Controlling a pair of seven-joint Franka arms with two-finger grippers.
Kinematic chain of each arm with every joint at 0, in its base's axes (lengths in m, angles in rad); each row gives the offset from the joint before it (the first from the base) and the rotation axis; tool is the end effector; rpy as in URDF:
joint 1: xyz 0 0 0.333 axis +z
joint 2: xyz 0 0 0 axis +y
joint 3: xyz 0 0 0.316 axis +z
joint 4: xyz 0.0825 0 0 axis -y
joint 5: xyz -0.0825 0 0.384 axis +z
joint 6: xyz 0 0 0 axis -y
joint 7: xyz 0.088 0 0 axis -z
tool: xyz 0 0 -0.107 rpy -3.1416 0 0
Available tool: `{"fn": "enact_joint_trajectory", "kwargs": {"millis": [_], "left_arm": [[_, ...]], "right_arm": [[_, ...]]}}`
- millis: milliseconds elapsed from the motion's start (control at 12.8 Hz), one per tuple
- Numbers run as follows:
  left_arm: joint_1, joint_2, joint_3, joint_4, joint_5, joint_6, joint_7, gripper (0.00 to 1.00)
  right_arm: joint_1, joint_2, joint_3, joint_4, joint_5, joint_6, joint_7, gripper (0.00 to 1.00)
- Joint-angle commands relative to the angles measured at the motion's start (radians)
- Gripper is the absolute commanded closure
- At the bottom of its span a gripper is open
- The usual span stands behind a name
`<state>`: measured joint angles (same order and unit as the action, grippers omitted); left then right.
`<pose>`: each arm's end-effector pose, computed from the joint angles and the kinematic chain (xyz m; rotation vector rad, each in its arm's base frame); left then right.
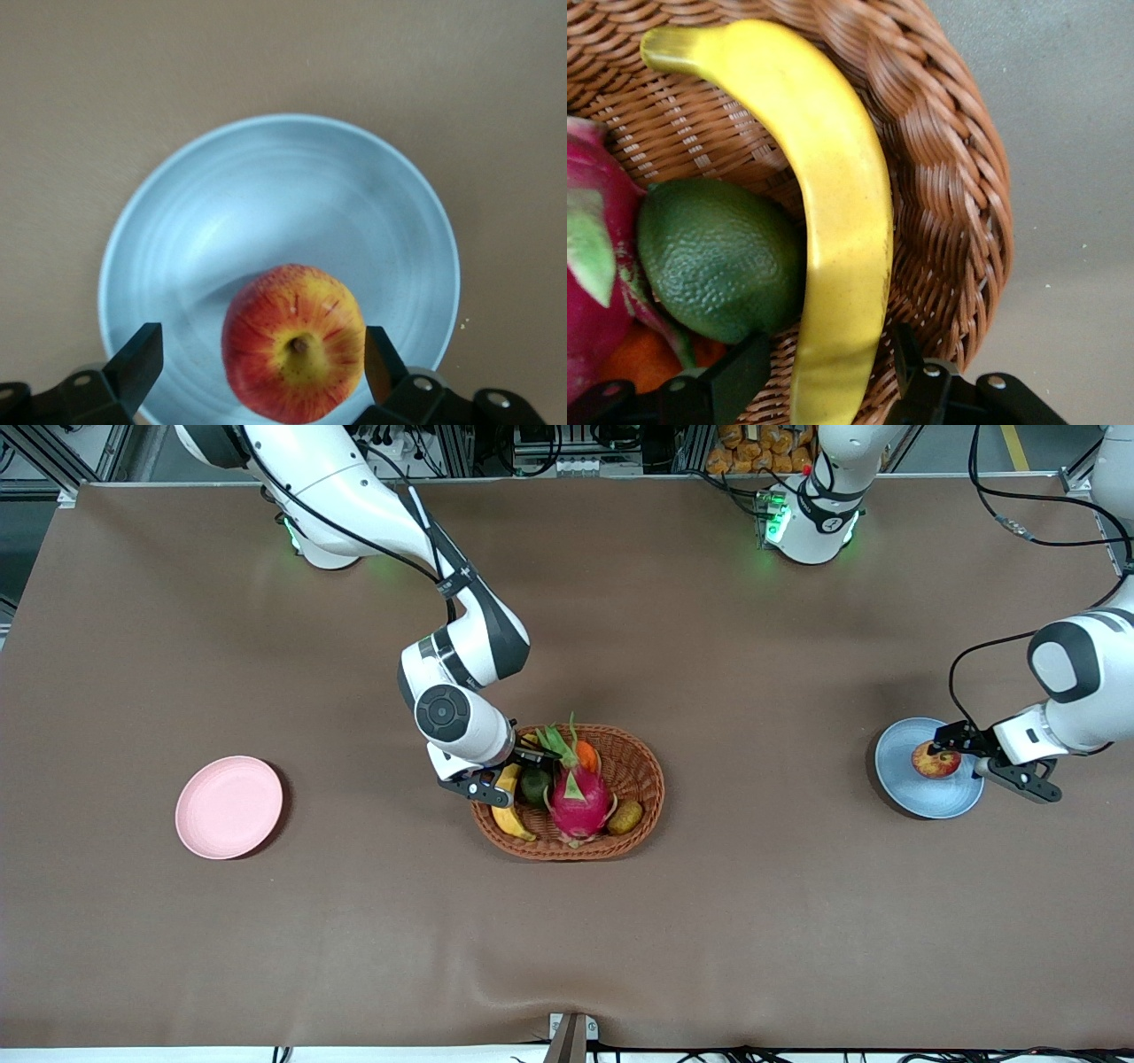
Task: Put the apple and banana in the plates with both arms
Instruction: 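Lower the apple onto the blue plate and open the left gripper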
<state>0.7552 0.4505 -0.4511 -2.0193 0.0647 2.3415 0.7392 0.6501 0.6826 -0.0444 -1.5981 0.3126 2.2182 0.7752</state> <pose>0.5642 0.1841 0.2401 2.8979 -0.6643 0.0059 0.5598 0.4045 0.2274 -2.9537 0.5334 0.2756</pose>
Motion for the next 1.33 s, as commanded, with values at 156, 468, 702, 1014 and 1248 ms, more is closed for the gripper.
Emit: {"fn": "enact_joint_trajectory", "kwargs": {"millis": [156, 468, 702, 1014, 1248], "left_arm": [[0.003, -0.030, -0.086, 0.138, 0.009, -0.209, -0.130, 0.00], [0.001, -0.044, -0.156, 0.223, 0.012, -0.349, -0.248, 0.00], [-0.002, -0.064, -0.179, 0.228, 0.015, -0.375, -0.282, 0.00], [-0.036, -0.087, -0.201, 0.251, 0.021, -0.433, -0.339, 0.00], [-0.114, -0.177, -0.146, 0.249, 0.015, -0.470, -0.371, 0.00]], "right_arm": [[0.014, -0.001, -0.009, -0.045, -0.003, 0.015, 0.006, 0.35], [0.020, -0.020, -0.009, -0.045, -0.001, 0.005, 0.013, 0.35], [0.008, -0.041, -0.009, -0.039, -0.001, -0.044, 0.010, 0.35], [0.019, -0.052, -0.009, -0.042, -0.001, -0.055, 0.001, 0.35], [0.025, -0.052, -0.009, -0.043, -0.003, -0.055, -0.083, 0.34]]}}
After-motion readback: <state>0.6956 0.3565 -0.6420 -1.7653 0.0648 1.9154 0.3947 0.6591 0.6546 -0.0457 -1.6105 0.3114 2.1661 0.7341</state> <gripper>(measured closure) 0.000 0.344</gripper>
